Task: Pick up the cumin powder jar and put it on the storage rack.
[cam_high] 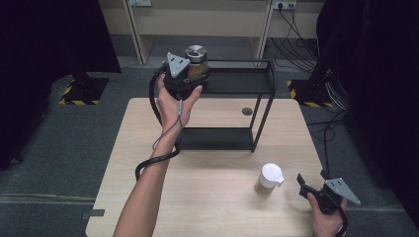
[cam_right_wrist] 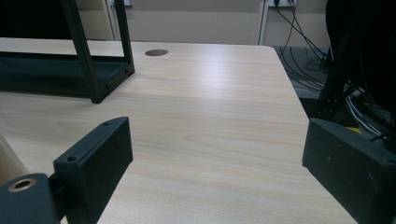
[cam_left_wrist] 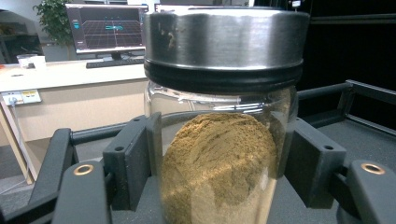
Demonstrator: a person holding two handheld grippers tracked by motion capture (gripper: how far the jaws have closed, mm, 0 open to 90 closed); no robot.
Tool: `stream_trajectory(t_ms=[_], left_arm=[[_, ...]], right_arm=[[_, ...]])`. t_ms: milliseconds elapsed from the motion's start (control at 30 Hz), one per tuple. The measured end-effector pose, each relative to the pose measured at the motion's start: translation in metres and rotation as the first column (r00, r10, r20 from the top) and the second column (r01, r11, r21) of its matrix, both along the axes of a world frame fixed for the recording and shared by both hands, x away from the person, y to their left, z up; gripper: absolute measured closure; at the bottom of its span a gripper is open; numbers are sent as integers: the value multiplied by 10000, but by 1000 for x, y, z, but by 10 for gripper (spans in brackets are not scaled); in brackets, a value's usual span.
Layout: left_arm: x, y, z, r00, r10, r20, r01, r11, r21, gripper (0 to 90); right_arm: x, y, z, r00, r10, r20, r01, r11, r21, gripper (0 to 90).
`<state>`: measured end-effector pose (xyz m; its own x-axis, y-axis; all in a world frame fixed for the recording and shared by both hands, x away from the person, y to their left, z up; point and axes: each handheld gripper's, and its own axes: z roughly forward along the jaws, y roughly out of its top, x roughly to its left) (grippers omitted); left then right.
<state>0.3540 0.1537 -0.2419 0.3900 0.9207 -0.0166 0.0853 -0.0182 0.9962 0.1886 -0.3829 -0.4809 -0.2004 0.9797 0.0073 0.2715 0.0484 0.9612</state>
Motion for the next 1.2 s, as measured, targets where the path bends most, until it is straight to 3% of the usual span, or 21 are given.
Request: stream_trajectory(t_ms=[233,367,567,700,867,1000,1200], left_arm=[[1,2,1,10000,-88,-21,88,10000,-39,287],[1,2,2,9999,-139,24,139,9999,-3,227],[-9,-2,2,9989,-55,475,64,9998,-190,61],[-16,-3,0,9960,121,890,-113,9999,-97,28],[-27,-2,-2,9917,194,1272,-191,9998,-32,19],[-30,-1,-4,9913,195,1303,-219,9996,176,20],[-34,2,-7,9898,258,1403,-274,9996,100,19]], right_arm=[[0,-1,0,10000,-5,-24,5,10000,96,86],[0,0,0,10000,-5,-22,5,10000,50,86],[0,-1,0,10000,-3,-33,3,10000,64,86],[0,-1,0,10000,3,1,-3,10000,64,86],[0,-1,0,10000,8,-27,-8,10000,77,86],[0,-1,0,10000,-1,-4,1,10000,65,86],[0,0,0,10000,-5,-11,5,10000,54,86]])
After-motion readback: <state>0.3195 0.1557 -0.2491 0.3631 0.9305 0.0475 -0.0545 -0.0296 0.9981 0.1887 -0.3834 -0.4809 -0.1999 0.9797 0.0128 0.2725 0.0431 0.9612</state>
